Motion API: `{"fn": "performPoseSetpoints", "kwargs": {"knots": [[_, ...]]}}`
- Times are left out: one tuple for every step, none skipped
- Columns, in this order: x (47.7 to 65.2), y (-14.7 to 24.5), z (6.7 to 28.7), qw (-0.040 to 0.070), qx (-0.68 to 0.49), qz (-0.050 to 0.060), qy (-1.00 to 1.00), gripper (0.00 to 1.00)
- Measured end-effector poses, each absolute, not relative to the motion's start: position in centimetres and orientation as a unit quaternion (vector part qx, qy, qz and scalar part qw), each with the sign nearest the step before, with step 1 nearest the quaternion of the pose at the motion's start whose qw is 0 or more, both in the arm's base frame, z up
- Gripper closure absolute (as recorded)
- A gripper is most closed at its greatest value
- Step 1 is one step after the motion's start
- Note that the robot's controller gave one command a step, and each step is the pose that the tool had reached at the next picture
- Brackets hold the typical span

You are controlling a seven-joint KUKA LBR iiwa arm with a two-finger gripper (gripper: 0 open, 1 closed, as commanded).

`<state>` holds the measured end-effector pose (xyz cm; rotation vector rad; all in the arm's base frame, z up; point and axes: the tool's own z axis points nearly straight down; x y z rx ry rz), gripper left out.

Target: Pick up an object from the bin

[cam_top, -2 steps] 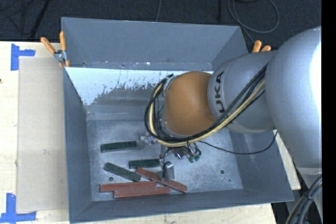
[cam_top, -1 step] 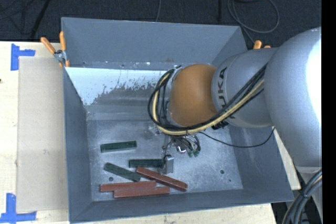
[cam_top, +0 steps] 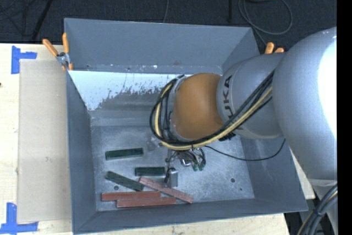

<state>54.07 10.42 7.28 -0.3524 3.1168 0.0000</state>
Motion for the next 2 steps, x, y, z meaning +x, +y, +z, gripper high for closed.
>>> {"fn": "performPoseSetpoints", "kwargs": {"knots": [[54.0,10.4,7.2,0.001,-0.112,0.0,0.994,1.0],[55.6,13.0,21.3,0.004,-0.233,0.0,0.972,1.0]]}}
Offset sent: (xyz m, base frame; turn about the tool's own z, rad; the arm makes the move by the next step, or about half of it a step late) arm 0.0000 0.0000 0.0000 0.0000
